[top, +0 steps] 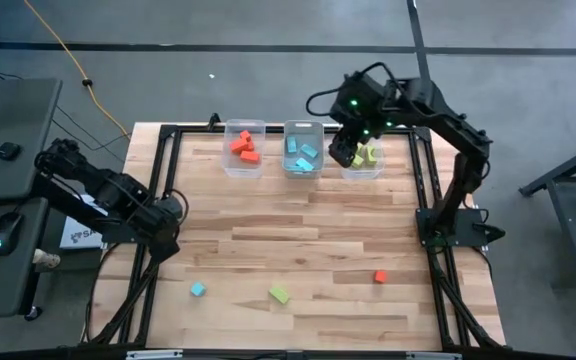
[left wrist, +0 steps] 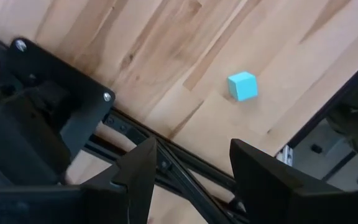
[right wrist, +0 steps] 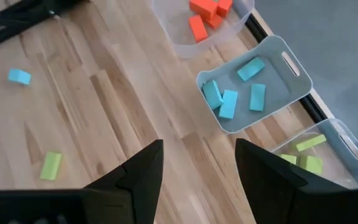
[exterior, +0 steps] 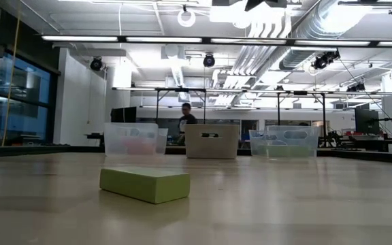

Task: Sort & place blocks by color
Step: Put the blue block into the grey bin

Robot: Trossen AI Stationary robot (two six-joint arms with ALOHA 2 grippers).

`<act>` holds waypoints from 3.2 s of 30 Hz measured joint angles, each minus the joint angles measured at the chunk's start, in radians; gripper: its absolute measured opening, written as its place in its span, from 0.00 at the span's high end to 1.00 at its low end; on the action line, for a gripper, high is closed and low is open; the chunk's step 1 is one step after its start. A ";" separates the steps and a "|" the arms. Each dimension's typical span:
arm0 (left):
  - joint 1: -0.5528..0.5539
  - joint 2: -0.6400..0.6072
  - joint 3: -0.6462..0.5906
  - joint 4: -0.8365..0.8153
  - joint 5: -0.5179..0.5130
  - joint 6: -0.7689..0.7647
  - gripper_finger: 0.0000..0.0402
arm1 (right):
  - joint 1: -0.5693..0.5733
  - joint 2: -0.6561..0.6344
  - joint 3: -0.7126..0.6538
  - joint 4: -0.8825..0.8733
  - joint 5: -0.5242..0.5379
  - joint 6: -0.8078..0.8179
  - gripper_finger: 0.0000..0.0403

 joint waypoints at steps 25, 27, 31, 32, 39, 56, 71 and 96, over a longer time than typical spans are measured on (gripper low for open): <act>-0.115 0.169 0.000 0.228 -0.032 -0.361 0.55 | 0.052 -0.021 -0.003 0.000 0.049 0.041 0.53; -0.124 0.196 0.000 0.233 -0.031 -0.376 0.55 | 0.052 -0.021 -0.003 0.000 0.052 0.044 0.53; -0.144 0.255 0.000 0.276 -0.043 -0.417 0.55 | 0.052 -0.021 -0.003 0.000 0.051 0.040 0.53; -0.150 0.272 0.000 0.290 -0.050 -0.422 0.55 | 0.052 -0.021 -0.003 0.000 0.049 0.040 0.53; -0.182 0.402 0.000 0.317 -0.050 -0.466 0.55 | 0.052 -0.021 -0.003 0.000 0.034 0.038 0.53; -0.214 0.644 0.000 0.418 -0.033 -0.514 0.55 | 0.052 -0.020 -0.003 0.000 0.033 0.049 0.53; -0.207 0.648 -0.080 0.446 0.001 -0.438 0.55 | 0.052 -0.020 -0.003 0.000 0.035 0.049 0.53; -0.205 0.572 -0.193 0.644 0.021 -0.489 0.55 | 0.052 -0.016 -0.003 0.003 0.035 0.065 0.53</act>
